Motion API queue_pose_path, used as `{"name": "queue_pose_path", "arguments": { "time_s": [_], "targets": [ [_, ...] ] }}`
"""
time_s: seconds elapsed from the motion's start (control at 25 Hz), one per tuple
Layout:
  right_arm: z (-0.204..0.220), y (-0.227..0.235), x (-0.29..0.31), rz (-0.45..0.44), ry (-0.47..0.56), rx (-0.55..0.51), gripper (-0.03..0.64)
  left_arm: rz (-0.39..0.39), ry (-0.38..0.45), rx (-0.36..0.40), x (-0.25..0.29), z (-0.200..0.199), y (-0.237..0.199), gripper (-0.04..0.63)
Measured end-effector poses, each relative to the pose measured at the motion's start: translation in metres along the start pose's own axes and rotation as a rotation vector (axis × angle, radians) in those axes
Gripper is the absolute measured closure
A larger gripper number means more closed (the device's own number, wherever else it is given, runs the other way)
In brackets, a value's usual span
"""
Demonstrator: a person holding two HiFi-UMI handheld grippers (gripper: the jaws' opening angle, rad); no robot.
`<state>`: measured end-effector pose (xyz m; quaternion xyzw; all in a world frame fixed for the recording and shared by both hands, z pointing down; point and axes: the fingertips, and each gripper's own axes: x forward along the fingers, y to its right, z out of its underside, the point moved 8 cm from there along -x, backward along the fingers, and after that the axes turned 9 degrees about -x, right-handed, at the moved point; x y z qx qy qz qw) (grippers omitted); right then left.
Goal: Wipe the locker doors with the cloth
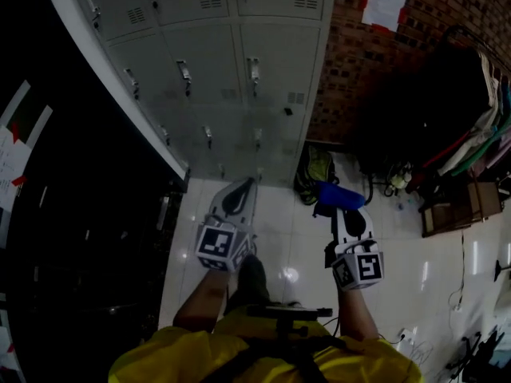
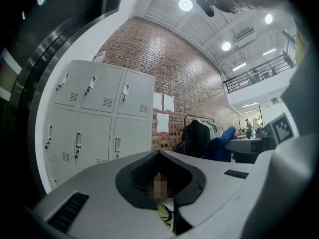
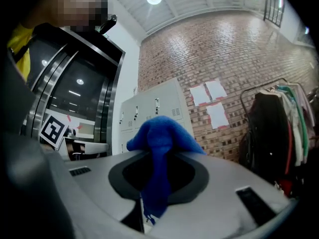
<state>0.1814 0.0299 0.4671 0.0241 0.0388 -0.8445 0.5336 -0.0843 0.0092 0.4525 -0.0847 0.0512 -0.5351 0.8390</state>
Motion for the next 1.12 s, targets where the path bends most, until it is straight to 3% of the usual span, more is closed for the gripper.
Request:
{"name": "queue_pose_path", "arguments": {
  "time_s": [0.2,0.44,0.68,1.12],
  "targets": [
    [-0.011,0.010,-0.064,-0.017,0.009,-0.005,0.546,-0.045,0.025,-0.028,-0.047,0.001,0.071,0.594],
    [-0.021,-0.011,-0.126,0.005,0.007,-0.009,0.546,-0.031,0.029,0.119,-0.102,-0.017,0.115,0.594],
    [-0.043,-0.039,-0.151,-0.016,0.023,-0.050,0.546,-0.013,0.016,0.111,-0.136,-0.029,0.128,0.594],
    [-0.029,-0.101,-0.174,-0.067,-0.048,0.065,0.546,-0.005,-0.077,0.083,-0.203,-0.015,0.096,0.594]
  ]
}}
